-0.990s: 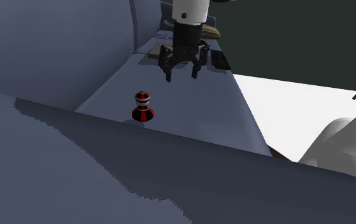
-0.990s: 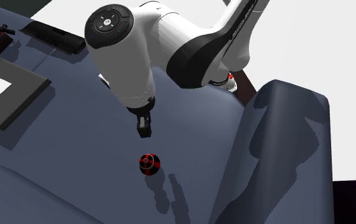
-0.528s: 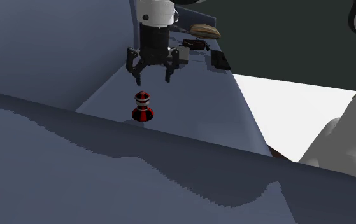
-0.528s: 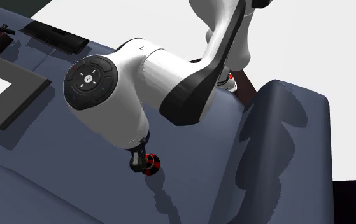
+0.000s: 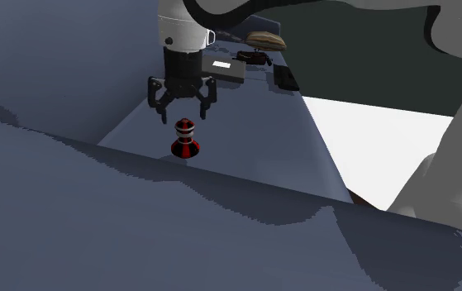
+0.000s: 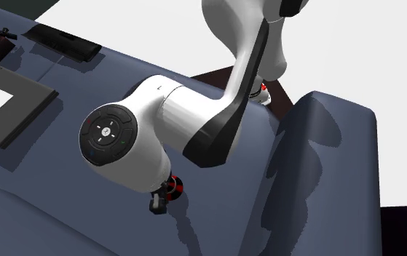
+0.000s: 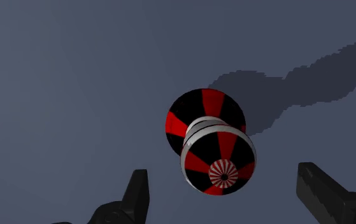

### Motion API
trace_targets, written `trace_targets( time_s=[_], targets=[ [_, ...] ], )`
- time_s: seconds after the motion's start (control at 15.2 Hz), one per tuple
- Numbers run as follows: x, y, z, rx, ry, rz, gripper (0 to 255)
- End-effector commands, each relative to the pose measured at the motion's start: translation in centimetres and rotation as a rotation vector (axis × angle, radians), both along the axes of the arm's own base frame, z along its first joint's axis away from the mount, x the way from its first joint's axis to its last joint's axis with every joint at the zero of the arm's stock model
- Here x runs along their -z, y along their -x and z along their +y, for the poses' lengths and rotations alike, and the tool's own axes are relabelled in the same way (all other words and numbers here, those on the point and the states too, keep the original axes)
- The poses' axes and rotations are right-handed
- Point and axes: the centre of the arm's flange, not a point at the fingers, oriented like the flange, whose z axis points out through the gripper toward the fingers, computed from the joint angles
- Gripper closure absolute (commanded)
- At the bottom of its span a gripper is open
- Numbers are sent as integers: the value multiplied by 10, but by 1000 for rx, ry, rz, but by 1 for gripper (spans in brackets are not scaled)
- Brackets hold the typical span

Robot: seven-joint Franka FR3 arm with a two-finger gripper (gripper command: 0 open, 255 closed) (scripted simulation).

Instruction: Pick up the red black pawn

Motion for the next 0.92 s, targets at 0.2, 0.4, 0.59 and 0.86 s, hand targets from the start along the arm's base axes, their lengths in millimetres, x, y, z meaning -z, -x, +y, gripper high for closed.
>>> trace_targets(
  time_s=[0.2,0.4,0.59,0.86],
  targets=[
    [14,1,0,0,0,0,255],
    [13,1,0,0,0,0,255],
    [13,1,0,0,0,0,255],
    [9,0,0,0,0,0,255]
  ],
)
